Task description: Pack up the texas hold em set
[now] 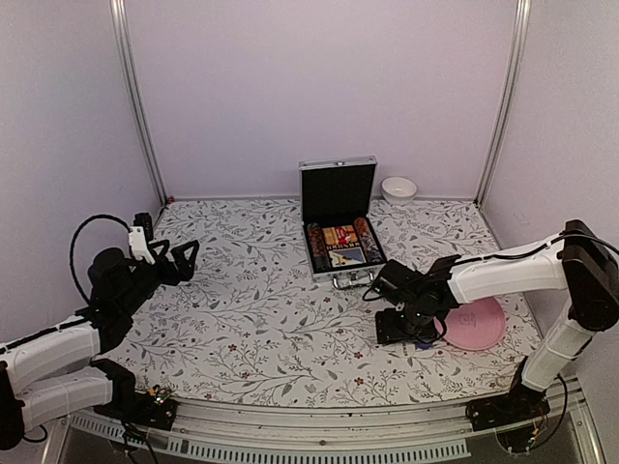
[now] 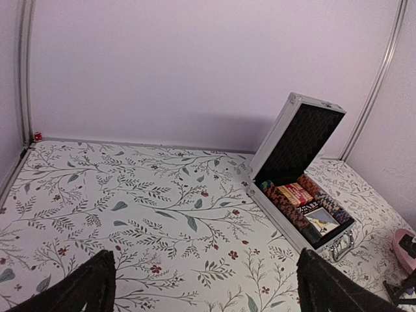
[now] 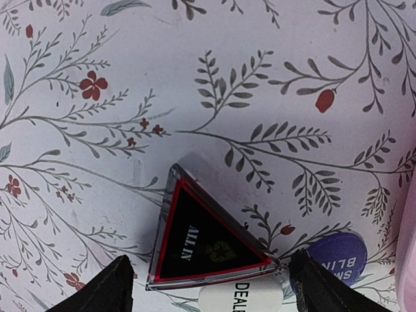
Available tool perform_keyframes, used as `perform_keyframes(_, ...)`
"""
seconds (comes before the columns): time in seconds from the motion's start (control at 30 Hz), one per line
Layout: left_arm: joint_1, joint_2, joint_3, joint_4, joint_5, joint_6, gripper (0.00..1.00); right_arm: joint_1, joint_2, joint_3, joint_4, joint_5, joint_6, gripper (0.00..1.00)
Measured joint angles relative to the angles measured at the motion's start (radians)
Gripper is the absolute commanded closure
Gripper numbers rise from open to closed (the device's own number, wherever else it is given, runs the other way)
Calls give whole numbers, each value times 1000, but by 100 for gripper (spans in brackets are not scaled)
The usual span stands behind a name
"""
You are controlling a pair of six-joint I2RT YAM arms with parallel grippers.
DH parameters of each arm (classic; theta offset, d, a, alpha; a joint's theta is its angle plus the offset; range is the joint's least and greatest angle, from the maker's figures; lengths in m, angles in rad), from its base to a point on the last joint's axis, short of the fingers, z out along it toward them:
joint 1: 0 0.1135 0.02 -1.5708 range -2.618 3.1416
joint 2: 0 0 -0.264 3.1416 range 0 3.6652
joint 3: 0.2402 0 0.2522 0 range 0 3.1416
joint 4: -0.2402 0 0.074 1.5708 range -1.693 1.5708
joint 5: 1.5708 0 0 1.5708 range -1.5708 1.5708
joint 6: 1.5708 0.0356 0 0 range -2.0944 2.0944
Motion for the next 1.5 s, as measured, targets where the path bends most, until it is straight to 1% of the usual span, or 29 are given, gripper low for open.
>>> perform_keyframes(0.17,0,-9,0,-2,0,0,3,6,42,42,-11,14,-4,17)
perform_keyframes(0.33,0,-23,0,-7,-2,2,3,22,85,74,-47,49,3,20)
perform_keyframes(0.43,0,-29,-1,-8,-6,5,3,31,85,76,-61,65,16,25)
perform_keyframes(0.53,0,-32,-2,-8,-10,7,3,33,90,81,-68,74,29,33)
perform_keyframes(0.67,0,-32,-3,-8,-11,8,3,37,103,95,-71,85,40,41)
perform_keyframes(0.77,0,-32,-3,-8,-10,8,3,38,105,98,-70,98,45,44)
perform_keyframes(0.93,0,-31,-3,-11,-10,8,3,38,110,104,-70,121,32,46)
perform_keyframes(1.13,0,-2,26,-60,2,1,3,25,138,129,-14,137,-33,48)
perform_keyframes(1.3,0,19,77,-107,13,-13,3,-26,139,137,60,114,-137,48)
perform_keyframes(1.5,0,8,77,-145,13,-39,3,-81,139,209,96,95,-267,48)
